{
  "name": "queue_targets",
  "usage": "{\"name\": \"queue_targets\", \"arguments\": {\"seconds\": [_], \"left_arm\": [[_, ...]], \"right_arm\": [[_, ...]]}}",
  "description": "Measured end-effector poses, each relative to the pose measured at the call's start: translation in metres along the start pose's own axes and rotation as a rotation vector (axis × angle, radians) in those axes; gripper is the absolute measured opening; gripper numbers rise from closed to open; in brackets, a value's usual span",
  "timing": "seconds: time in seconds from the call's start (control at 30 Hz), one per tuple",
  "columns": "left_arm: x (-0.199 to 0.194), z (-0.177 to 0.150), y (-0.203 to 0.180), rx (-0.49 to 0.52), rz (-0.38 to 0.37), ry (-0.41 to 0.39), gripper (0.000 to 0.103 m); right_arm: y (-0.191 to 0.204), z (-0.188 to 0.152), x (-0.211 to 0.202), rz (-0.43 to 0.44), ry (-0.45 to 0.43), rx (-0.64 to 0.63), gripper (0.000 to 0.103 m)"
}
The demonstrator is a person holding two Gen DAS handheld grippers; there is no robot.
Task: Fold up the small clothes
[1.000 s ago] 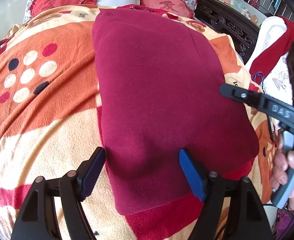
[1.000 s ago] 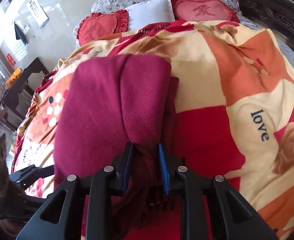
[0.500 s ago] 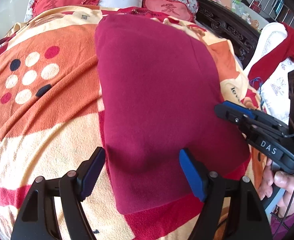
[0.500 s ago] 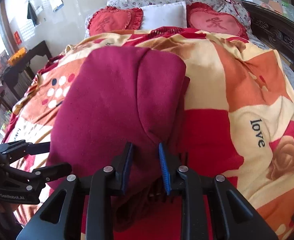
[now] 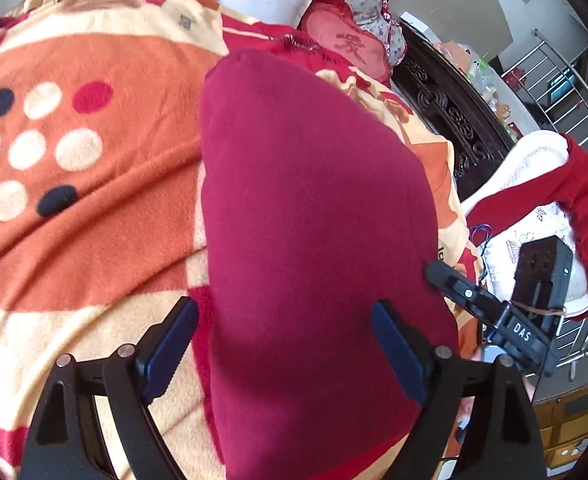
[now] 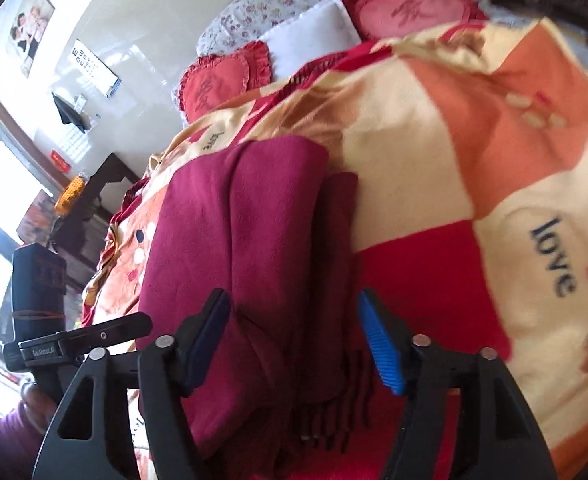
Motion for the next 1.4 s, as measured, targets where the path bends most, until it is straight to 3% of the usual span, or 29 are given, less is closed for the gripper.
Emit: {"name": "queue_targets", "arguments": {"seconds": [0.17,0.83,0.97,1.03,1.2,1.4], "left_arm": [[0.015,0.001,-0.004,0.015,-0.004,0.022,0.091],[0.029,-0.001,-0.021,0.077,0.073,-0.012,0.093],[0.026,-0.003,-0.024,0.097,0.081,-0.029,0.085],[0.023,-0.005,-0.025,0.117,0.086,-0.037,0.077],[-0.001,-0.007,-0.021,0.127,0.066,-0.040,0.053],[-0.064,-0.022,0.001,0.142,0.104,-0.043,0.052]], "right_arm": [[-0.008,0.004,0.017,0.055,0.014,0.027,0.059],[0.000,-0.001,0.035,0.051,0.043,0.046,0.059],[0.006,-0.002,0.032,0.040,0.029,0.026,0.039],[0.010,-0.002,0.027,0.033,0.017,0.012,0.022],[0.033,0.003,0.013,0.058,0.004,-0.013,0.015],[0.088,-0.004,0.006,0.178,0.034,-0.055,0.014]]}}
Point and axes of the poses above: each gripper's, at about its wrist camera, not at the fingertips, and x roughly the way its jaws point, y to its left, z to its top, the point moved 3 cm from there along x, roughly the way its jaws point, and after that the axes turned 4 degrees about z, right-handed, at the moved point
